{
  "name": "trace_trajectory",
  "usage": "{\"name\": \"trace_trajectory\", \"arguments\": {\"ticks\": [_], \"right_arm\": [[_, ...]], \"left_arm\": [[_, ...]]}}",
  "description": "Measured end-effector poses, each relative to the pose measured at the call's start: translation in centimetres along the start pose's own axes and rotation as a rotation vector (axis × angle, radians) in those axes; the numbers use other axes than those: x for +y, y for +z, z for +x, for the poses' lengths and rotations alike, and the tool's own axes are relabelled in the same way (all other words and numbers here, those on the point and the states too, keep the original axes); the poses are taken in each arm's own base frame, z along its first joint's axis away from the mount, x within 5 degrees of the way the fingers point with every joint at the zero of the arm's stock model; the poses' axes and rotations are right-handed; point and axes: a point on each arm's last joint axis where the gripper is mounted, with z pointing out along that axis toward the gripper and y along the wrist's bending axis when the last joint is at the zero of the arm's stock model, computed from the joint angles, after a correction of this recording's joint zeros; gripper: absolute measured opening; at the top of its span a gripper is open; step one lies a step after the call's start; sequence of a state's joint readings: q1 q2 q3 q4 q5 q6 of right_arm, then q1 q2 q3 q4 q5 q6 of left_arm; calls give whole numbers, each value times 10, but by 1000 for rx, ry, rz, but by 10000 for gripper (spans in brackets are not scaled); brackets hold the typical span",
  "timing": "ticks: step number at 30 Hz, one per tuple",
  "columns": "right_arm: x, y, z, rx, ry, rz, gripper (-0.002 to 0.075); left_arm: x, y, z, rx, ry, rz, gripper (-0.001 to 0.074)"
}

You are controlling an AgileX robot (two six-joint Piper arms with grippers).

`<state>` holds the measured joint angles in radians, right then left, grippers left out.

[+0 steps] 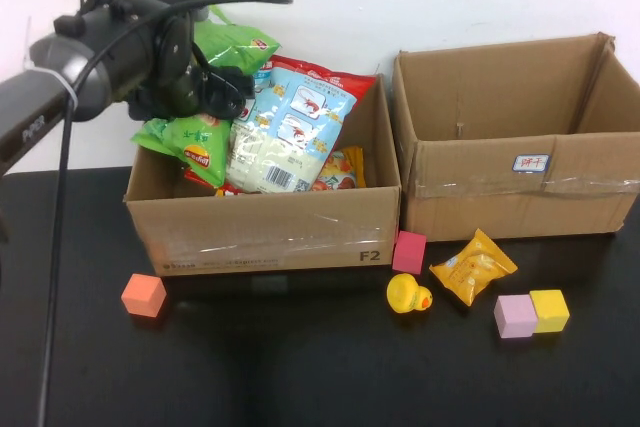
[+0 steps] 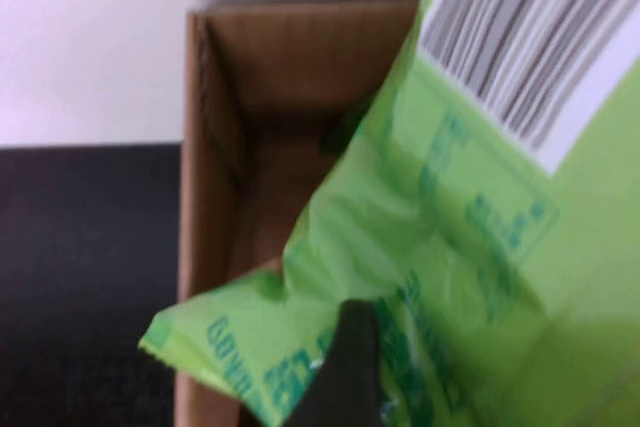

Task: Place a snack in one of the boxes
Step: Place the potato chip in the potato chip box, then pick up the biscuit

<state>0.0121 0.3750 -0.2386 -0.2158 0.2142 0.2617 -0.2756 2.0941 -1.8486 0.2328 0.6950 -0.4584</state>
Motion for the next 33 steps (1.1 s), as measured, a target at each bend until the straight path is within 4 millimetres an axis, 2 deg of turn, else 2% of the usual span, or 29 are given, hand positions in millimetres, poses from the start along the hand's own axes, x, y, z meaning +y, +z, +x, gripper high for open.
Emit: {"name": "trace_trajectory", "arguments": {"ticks": [3,7,12,17,21,24,27,33], "right_arm": [[0,0,0,-3,-1,-1,-1],[0,0,-1,-6,4,-1,-1],[0,0,-1,-16,16,-5,-1],[3,0,-1,-14,83,-28,-1],[9,0,-1,-7,57,-96,-1],[14,-1,1,8,-12,-152,-1],[18,1,3,32,-63,-186,-1],[23,17,5,161,-95,-189,-1]], "left_arm": [[1,-18,-5,-6,5,13,668],[-2,-62,-19,-60,69,96,673],[-3,-126,-28,-120,173,196,673],[1,-194,-27,-163,277,274,673],[11,-249,-23,-237,300,290,659],[19,-288,-16,-290,305,297,594],[27,-311,0,-298,304,305,469],[39,-327,58,-231,306,371,148]]}}
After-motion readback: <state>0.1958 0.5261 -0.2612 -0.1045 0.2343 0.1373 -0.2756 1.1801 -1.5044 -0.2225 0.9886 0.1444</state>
